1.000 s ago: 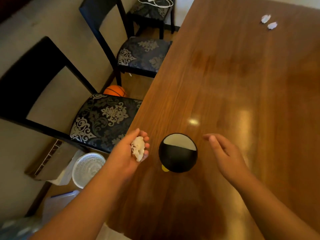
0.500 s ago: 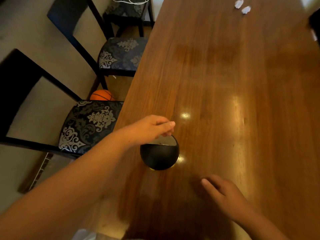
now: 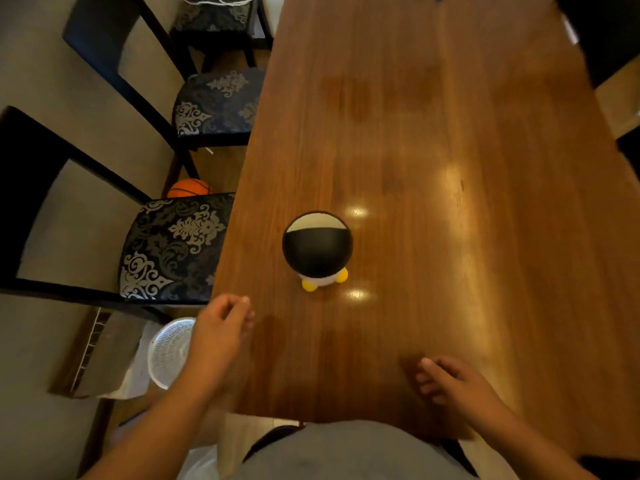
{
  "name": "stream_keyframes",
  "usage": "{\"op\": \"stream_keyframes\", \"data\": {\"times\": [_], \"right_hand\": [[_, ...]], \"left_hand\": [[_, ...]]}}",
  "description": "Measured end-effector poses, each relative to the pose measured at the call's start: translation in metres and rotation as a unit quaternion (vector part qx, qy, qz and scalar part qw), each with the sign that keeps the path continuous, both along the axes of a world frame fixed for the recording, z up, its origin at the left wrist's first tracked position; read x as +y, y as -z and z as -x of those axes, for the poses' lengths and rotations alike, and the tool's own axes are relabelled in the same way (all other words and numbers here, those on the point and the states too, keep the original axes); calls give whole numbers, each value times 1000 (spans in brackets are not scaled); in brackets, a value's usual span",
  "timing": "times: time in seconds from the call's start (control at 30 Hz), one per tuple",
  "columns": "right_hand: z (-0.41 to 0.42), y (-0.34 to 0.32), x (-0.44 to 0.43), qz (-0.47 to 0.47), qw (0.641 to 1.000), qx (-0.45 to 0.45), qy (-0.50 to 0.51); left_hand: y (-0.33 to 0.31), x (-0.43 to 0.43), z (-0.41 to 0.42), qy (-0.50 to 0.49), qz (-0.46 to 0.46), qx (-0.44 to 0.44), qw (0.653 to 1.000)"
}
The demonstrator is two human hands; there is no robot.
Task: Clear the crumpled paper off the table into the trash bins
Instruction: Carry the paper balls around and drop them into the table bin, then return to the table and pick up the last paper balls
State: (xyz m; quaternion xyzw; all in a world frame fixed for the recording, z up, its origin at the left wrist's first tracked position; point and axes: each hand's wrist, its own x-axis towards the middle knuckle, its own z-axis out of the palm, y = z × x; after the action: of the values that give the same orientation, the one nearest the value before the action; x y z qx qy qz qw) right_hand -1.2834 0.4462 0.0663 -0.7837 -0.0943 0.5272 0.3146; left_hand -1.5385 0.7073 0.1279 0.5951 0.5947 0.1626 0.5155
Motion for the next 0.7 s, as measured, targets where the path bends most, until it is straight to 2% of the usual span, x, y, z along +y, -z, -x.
{"op": "stream_keyframes", "data": {"times": [0.1, 0.17, 0.27, 0.33, 0.47, 0.7], "right_hand": [[47, 2, -39, 20, 999, 12, 43], [77, 2, -64, 30, 997, 15, 65], [114, 8, -102, 54, 992, 15, 112], [133, 13, -128, 67, 987, 18, 146], [161, 20, -187, 70, 966, 30, 247], [205, 39, -326, 101, 920, 48, 376]], "left_hand": [[43, -60, 40, 164, 123, 71, 976], [64, -91, 58, 310, 186, 98, 927], [87, -122, 67, 469, 184, 151, 850], [93, -136, 65, 499, 185, 176, 828], [102, -161, 50, 513, 162, 203, 818], [124, -229, 1, 578, 115, 256, 766]]}}
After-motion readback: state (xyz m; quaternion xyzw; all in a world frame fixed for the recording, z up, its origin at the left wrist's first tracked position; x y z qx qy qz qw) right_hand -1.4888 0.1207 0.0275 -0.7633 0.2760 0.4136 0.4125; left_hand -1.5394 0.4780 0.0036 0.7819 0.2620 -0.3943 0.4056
